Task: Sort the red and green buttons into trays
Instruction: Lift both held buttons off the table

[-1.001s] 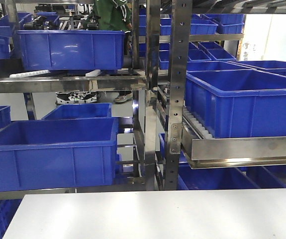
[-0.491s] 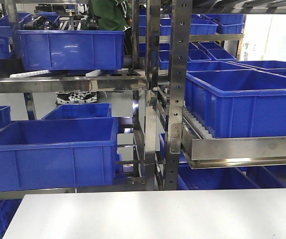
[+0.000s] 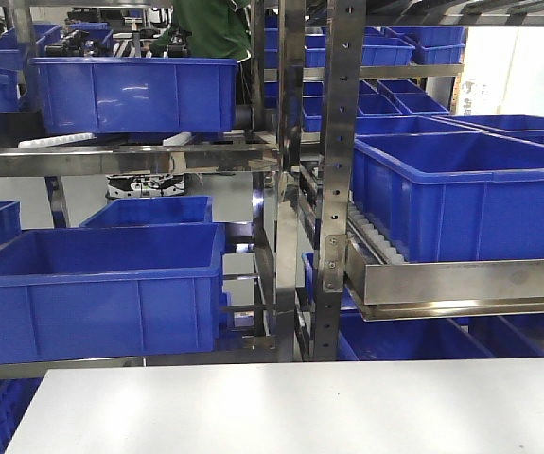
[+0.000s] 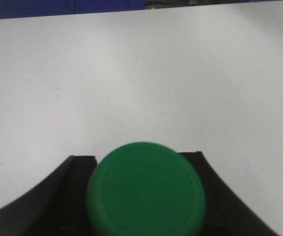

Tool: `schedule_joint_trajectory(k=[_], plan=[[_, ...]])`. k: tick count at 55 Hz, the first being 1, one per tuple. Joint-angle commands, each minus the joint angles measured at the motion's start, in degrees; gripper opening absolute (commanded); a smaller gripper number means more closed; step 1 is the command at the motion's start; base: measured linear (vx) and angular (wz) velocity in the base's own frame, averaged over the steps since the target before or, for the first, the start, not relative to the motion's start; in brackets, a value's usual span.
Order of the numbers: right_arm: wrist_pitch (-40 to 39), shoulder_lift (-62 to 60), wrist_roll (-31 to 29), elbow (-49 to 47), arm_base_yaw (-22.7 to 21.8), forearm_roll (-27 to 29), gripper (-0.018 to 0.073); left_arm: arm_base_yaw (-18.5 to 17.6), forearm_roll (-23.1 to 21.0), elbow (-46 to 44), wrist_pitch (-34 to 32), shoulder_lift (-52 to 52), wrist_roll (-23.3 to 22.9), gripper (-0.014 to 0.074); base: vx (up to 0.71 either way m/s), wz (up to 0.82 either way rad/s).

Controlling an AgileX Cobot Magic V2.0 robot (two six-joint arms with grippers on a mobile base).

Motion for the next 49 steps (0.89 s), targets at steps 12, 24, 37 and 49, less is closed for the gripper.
schedule_joint_trajectory(k=[12,24,37,49], plan=[[-6.23,-1.30,-0.13,-0.22,-0.11,0.32,-0.0005,-0.19,3.77,-0.72,-8.84,-2.21,-2.41,-0.0008,0.00,0.00],[-4.84,-3.45,0.14,-0.22,-0.11,-2.44,-0.0005,-0.19,4.14,1.82,-6.92,-8.69,-7.59,-0.0002,0.00,0.00],[15.98,-22.53,0.23,-0.39,-0.11,-6.00,-0.0005,-0.19,4.83,2.26,16.36,-26.07,-11.68,0.0000,0.00,0.00],[42.32,-48.90,3.33,-1.54,-0.11,-8.09,-0.0005,-0.19,13.95,0.13,38.01,-47.53,-16.91,0.0000,0.00,0.00]])
